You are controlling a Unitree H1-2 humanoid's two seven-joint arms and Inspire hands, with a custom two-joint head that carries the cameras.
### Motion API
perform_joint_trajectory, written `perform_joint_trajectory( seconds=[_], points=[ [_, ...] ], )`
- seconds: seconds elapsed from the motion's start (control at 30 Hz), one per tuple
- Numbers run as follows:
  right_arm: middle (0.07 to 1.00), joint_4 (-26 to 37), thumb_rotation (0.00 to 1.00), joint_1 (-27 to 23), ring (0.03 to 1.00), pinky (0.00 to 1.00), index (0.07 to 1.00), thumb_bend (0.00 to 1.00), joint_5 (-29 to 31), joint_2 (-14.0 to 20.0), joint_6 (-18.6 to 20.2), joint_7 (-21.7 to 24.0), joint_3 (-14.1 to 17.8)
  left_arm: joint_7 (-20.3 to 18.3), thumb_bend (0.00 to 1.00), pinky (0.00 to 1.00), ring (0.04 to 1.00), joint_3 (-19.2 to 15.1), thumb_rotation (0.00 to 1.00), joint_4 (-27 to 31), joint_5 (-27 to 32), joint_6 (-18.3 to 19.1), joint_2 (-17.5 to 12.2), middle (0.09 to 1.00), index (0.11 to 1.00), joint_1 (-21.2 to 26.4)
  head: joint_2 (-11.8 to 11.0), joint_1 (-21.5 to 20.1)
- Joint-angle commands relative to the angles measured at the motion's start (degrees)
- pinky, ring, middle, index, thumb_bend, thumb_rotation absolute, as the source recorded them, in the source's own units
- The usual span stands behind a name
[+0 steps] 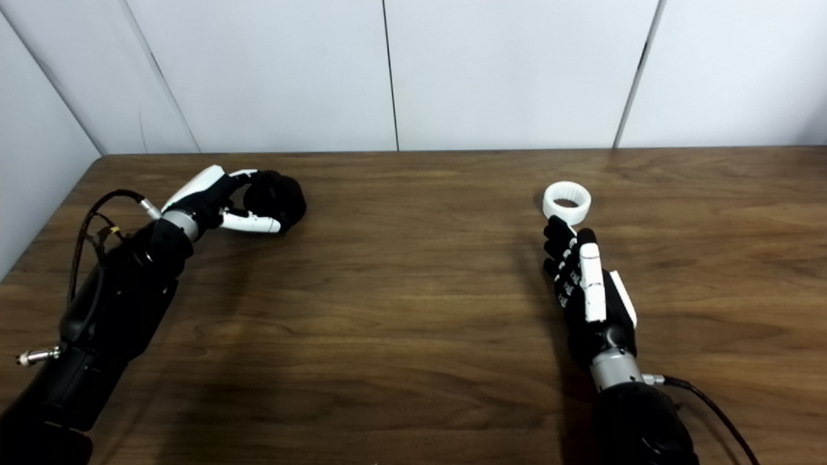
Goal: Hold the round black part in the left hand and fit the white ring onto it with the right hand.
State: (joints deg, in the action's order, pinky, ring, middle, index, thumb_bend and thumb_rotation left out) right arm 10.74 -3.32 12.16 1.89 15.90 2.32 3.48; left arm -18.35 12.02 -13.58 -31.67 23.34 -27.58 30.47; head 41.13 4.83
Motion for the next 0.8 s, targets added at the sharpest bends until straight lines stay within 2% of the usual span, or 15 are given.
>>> perform_joint_trajectory(
  seconds=[0.0,0.23,0.37,0.77],
  points=[
    [0.933,1.96,1.00,-1.18,0.962,1.00,0.909,0.53,0.16,0.26,-2.61,0.89,0.05,2.96,0.94,0.85,1.000,-0.09,0.38,-0.85,-1.29,-2.49,-1.32,0.962,0.899,2.13,0.06,0.02],
    [0.925,2.66,1.00,-1.08,0.954,1.00,0.904,0.54,0.33,0.40,-2.07,0.64,0.13,5.72,0.91,0.86,0.996,-0.57,0.34,-1.90,-0.11,-3.25,-0.21,0.940,0.858,1.61,-0.01,0.08],
    [0.926,2.59,1.00,-1.09,0.958,1.00,0.905,0.54,0.63,0.42,-2.26,0.88,0.14,6.10,0.88,0.86,0.994,-0.55,0.32,-1.46,-0.04,-2.39,0.15,0.930,0.844,1.32,-0.03,0.09],
    [0.922,2.45,1.00,-1.11,0.957,1.00,0.904,0.54,0.71,0.53,-2.37,0.79,0.36,6.72,0.86,0.85,0.986,-0.45,0.32,-1.45,0.91,-3.27,0.34,0.926,0.805,0.69,0.06,-0.02]
  ],
)
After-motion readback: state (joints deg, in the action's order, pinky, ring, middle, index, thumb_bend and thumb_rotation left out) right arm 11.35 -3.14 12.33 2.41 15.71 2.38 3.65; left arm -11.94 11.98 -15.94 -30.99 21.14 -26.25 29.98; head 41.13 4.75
